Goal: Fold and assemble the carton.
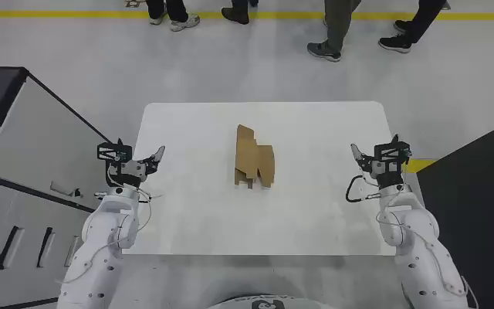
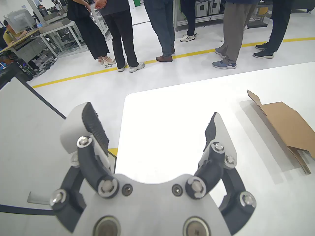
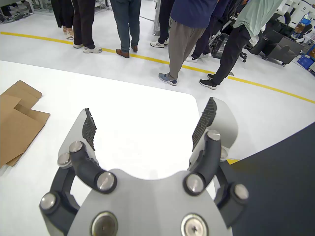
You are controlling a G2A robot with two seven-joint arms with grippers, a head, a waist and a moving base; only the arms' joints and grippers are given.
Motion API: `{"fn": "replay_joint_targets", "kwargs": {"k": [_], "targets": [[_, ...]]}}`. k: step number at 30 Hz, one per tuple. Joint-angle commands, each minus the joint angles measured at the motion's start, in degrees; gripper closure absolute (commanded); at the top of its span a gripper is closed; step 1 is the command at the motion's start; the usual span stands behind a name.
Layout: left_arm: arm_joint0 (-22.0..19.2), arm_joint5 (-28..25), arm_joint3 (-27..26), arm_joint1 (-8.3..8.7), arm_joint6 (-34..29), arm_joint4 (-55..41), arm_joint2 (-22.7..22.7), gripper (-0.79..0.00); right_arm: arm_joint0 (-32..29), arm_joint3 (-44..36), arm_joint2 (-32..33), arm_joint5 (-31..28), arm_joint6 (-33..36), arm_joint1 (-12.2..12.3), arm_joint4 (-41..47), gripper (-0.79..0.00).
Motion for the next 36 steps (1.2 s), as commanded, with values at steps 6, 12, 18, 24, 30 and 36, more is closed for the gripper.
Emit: {"fn": "replay_joint_targets", "kwargs": {"k": [6,12,18,24,30,36], "targets": [[0.0,0.0,0.0,0.0,0.0,0.0,0.0,-0.784,0.0,0.0,0.0,0.0,0.0,0.0,0.0,-0.785],[-0.1,-0.2,-0.1,-0.06,-0.2,-0.4,0.1,-0.785,0.0,0.0,0.0,0.0,0.0,0.0,0.0,-0.785],[0.7,-1.4,-2.4,-0.56,-6.1,-4.0,3.4,-0.785,0.0,0.0,0.0,0.0,0.0,0.0,0.0,-0.785],[2.2,-0.1,-6.1,-1.0,-11.3,-5.3,6.8,-0.785,0.0,0.0,0.0,0.0,0.0,0.0,0.0,-0.785],[2.2,-0.1,-6.1,-1.0,-11.3,-5.3,6.8,-0.785,0.0,0.0,0.0,0.0,0.0,0.0,0.0,-0.785],[3.1,-2.0,-7.0,-0.94,-8.0,-0.4,8.3,-0.785,0.0,0.0,0.0,0.0,0.0,0.0,0.0,-0.785]]}}
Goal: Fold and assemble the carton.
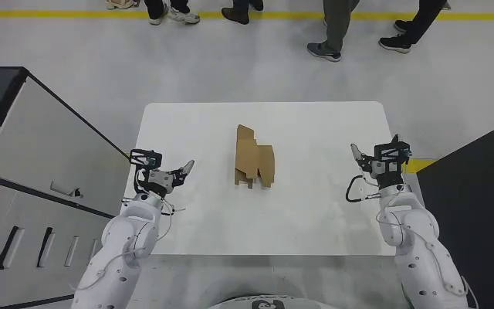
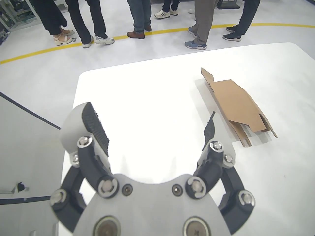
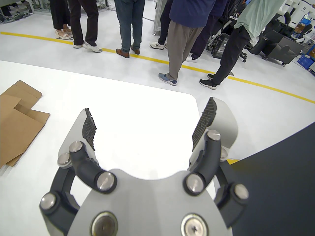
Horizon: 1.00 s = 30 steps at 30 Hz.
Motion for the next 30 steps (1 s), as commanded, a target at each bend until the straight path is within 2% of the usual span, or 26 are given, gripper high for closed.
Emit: {"fn": "replay_joint_targets", "kwargs": {"k": [1,5,10,21,25,30], "targets": [[0.8,-1.2,-0.5,0.01,3.1,3.9,1.7,-0.785,0.0,0.0,0.0,0.0,0.0,0.0,0.0,-0.785],[1.8,-1.6,-0.2,-0.04,7.6,12.2,5.4,-0.785,0.0,0.0,0.0,0.0,0.0,0.0,0.0,-0.785],[1.7,-2.2,0.5,-0.26,11.0,17.3,9.6,-0.785,0.0,0.0,0.0,0.0,0.0,0.0,0.0,-0.785],[1.2,-2.5,0.5,-0.2,11.3,19.5,9.9,-0.785,0.0,0.0,0.0,0.0,0.0,0.0,0.0,-0.785],[-0.6,-3.2,0.9,-0.26,10.7,28.5,13.6,-0.785,0.0,0.0,0.0,0.0,0.0,0.0,0.0,-0.785],[-4.8,0.6,3.5,-0.83,7.4,43.7,19.8,-0.785,0.0,0.0,0.0,0.0,0.0,0.0,0.0,-0.785]]}}
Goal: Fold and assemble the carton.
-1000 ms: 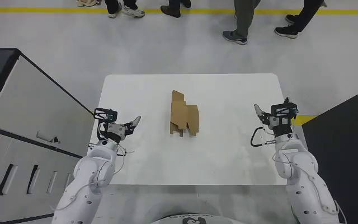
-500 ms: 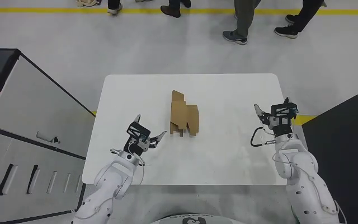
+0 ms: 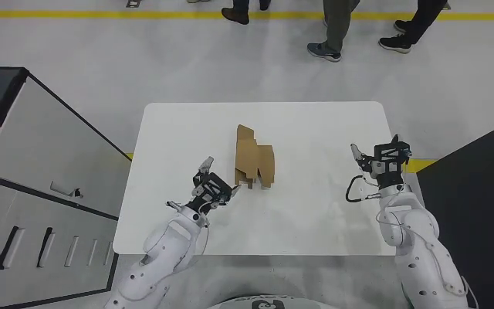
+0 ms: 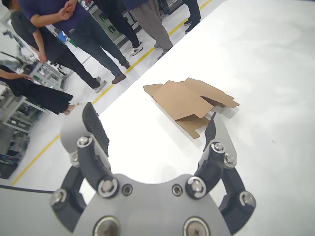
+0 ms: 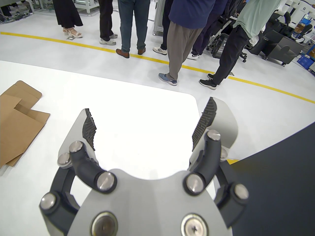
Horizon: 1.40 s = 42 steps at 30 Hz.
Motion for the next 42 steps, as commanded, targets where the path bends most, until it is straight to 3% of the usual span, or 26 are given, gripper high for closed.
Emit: {"fn": "replay_joint_targets", "kwargs": {"k": [1,6,14,17,23,32,34,42], "targets": [[-1.6,1.9,1.2,-0.36,-2.3,6.9,2.9,-0.785,0.0,0.0,0.0,0.0,0.0,0.0,0.0,-0.785],[-3.7,6.0,2.9,-1.29,-6.2,14.5,7.7,-0.785,0.0,0.0,0.0,0.0,0.0,0.0,0.0,-0.785],[-3.7,6.0,2.9,-1.29,-6.2,14.5,7.7,-0.785,0.0,0.0,0.0,0.0,0.0,0.0,0.0,-0.785],[-4.5,3.7,3.8,-1.01,-5.9,23.8,9.3,-0.785,0.0,0.0,0.0,0.0,0.0,0.0,0.0,-0.785],[-7.6,-0.3,5.6,-2.12,-14.0,31.7,14.2,-0.785,0.0,0.0,0.0,0.0,0.0,0.0,0.0,-0.785],[-11.1,-0.7,8.6,-4.63,-22.7,31.4,20.0,-0.785,0.0,0.0,0.0,0.0,0.0,0.0,0.0,-0.785],[-11.3,1.9,8.9,-5.19,-24.7,30.3,20.3,-0.785,0.0,0.0,0.0,0.0,0.0,0.0,0.0,-0.785],[-11.6,1.6,9.4,-5.23,-25.3,32.0,20.5,-0.785,0.0,0.0,0.0,0.0,0.0,0.0,0.0,-0.785]]}}
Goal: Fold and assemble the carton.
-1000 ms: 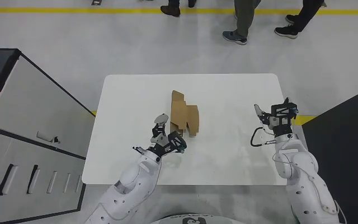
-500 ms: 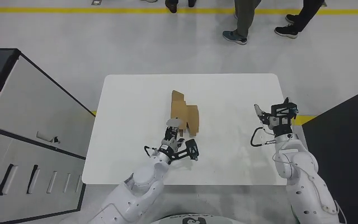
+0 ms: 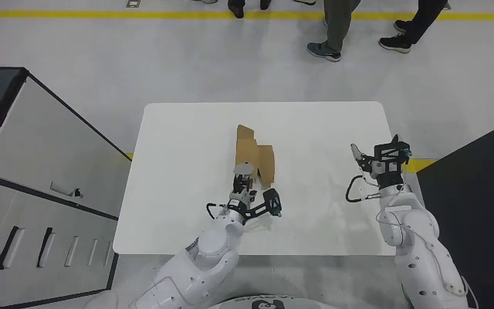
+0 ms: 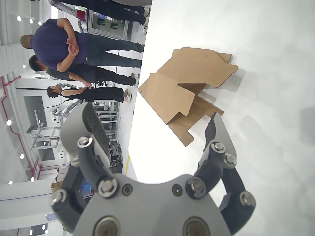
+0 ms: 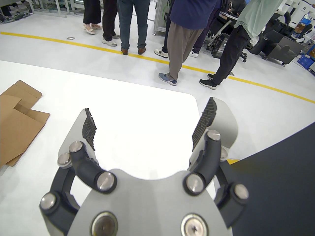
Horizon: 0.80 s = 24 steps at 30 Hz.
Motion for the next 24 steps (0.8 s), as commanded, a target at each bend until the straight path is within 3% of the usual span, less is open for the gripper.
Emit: {"fn": "replay_joint_targets", "kwargs": {"k": [1,6,17,24], "targets": [[0.0,0.0,0.0,0.0,0.0,0.0,0.0,-0.785,0.0,0.0,0.0,0.0,0.0,0.0,0.0,-0.785],[-0.7,2.7,1.5,-0.35,1.5,0.7,0.0,-0.785,0.0,0.0,0.0,0.0,0.0,0.0,0.0,-0.785],[-5.1,4.7,8.8,-3.26,-7.3,5.3,4.0,-0.785,0.0,0.0,0.0,0.0,0.0,0.0,0.0,-0.785],[-5.1,4.2,9.0,-3.25,-5.0,5.5,4.2,-0.785,0.0,0.0,0.0,0.0,0.0,0.0,0.0,-0.785]]}}
